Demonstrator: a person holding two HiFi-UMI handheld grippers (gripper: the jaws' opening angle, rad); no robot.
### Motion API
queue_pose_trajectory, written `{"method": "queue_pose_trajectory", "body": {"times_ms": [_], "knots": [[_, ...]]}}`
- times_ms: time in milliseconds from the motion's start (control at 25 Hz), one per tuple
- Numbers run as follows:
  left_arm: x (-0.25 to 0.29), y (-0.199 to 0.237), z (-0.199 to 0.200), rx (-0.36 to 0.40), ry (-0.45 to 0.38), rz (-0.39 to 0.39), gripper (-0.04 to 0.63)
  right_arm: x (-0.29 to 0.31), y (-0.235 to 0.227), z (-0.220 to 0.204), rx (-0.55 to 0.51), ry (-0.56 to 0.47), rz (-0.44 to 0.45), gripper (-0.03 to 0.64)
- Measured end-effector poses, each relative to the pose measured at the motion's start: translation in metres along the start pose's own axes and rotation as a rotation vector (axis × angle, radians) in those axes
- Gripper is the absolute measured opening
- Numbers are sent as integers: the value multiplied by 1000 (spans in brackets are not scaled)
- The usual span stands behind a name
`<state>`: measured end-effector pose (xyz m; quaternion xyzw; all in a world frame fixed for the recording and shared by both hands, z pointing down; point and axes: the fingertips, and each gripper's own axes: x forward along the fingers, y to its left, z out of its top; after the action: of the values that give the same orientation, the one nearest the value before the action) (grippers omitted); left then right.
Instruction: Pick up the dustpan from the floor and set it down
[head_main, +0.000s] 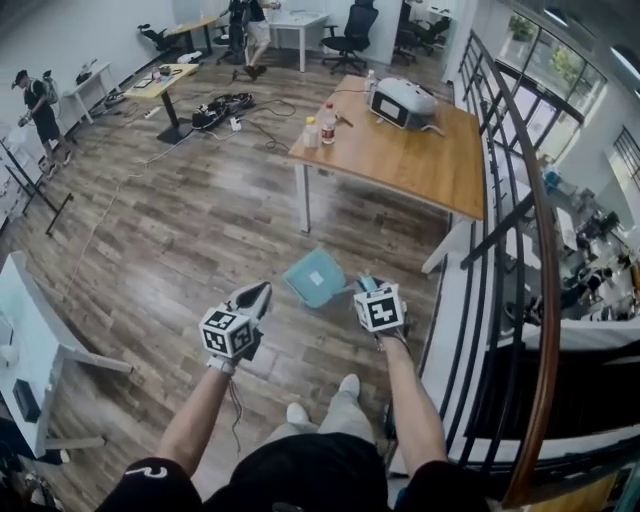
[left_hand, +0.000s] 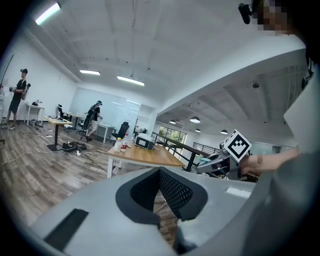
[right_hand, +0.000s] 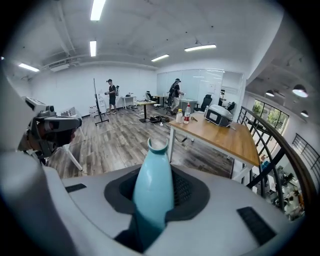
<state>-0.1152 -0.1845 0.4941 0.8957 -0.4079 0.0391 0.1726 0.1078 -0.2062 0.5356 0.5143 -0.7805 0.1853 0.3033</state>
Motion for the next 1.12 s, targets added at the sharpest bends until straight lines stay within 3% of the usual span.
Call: {"method": "queue_pose_trajectory", "body": {"times_ms": [480,1120], "knots": [[-41,-19,31,44,-50,-14,-2,-55,26,30,-37,-84,-29,86],[-58,-26,38,62,-68,-18,-2,-73,41,35,-53,-112,-22,86]]}}
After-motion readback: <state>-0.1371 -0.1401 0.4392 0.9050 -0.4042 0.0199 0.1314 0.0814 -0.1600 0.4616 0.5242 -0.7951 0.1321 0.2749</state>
